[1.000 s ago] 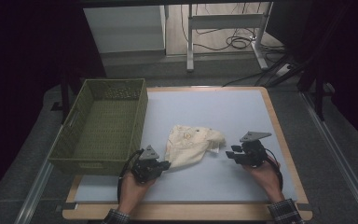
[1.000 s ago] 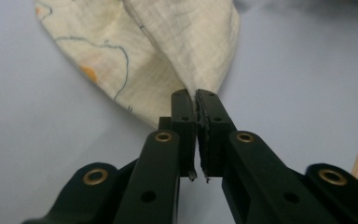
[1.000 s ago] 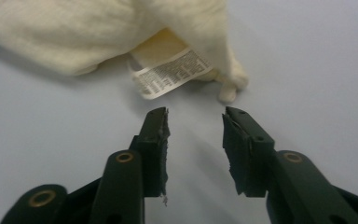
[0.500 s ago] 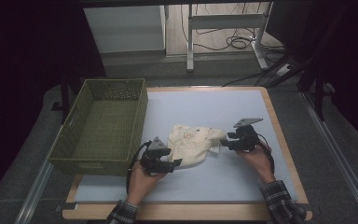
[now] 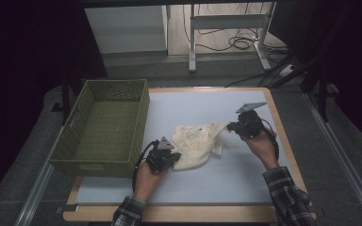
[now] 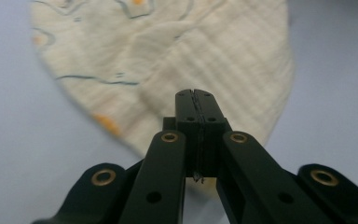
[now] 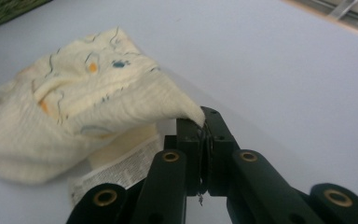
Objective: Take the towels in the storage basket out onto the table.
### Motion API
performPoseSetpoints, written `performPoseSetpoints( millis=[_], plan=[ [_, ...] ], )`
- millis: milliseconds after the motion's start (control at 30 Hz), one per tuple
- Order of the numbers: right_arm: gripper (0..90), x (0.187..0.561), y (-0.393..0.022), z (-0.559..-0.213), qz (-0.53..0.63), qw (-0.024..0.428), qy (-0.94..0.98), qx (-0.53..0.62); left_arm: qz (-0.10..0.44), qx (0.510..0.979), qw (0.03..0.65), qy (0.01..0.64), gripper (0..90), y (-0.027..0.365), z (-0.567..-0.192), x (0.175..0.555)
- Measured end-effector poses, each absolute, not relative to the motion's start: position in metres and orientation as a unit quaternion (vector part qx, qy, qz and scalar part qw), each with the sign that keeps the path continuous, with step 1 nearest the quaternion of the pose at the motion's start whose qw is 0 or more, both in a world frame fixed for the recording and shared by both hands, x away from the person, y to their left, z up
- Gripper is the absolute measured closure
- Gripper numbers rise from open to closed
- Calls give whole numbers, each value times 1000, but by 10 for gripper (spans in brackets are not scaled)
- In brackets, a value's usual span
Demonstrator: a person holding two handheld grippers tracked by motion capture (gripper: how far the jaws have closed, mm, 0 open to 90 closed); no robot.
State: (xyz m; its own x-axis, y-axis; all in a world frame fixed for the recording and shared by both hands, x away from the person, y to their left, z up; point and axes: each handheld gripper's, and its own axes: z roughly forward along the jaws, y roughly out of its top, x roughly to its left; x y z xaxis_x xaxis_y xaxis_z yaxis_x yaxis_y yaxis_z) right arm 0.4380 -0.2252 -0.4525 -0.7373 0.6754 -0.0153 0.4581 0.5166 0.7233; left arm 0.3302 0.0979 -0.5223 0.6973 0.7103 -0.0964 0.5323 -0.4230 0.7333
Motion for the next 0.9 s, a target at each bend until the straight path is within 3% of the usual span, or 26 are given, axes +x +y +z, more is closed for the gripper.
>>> performPoseSetpoints(
  millis=[167,300,333,433,667,800,900],
  plan=[
    [871,455,-220,-437,370,154,851,340,118,833,392,372,885,99,-521,331],
    [821,473,-199,-442,371,131,852,345,115,830,402,370,640,95,-522,335],
    [758,477,-188,-450,354,128,861,342,115,829,402,371,589,93,-522,337],
    [712,475,-186,-456,331,141,869,340,123,832,398,367,514,88,-521,343],
    [670,460,-221,-469,323,132,864,364,107,834,388,378,422,87,-527,360],
    [659,445,-231,-486,332,106,865,362,103,840,372,380,435,83,-535,366],
    [637,439,-230,-495,336,92,866,359,108,841,372,377,518,82,-535,366]
  ],
)
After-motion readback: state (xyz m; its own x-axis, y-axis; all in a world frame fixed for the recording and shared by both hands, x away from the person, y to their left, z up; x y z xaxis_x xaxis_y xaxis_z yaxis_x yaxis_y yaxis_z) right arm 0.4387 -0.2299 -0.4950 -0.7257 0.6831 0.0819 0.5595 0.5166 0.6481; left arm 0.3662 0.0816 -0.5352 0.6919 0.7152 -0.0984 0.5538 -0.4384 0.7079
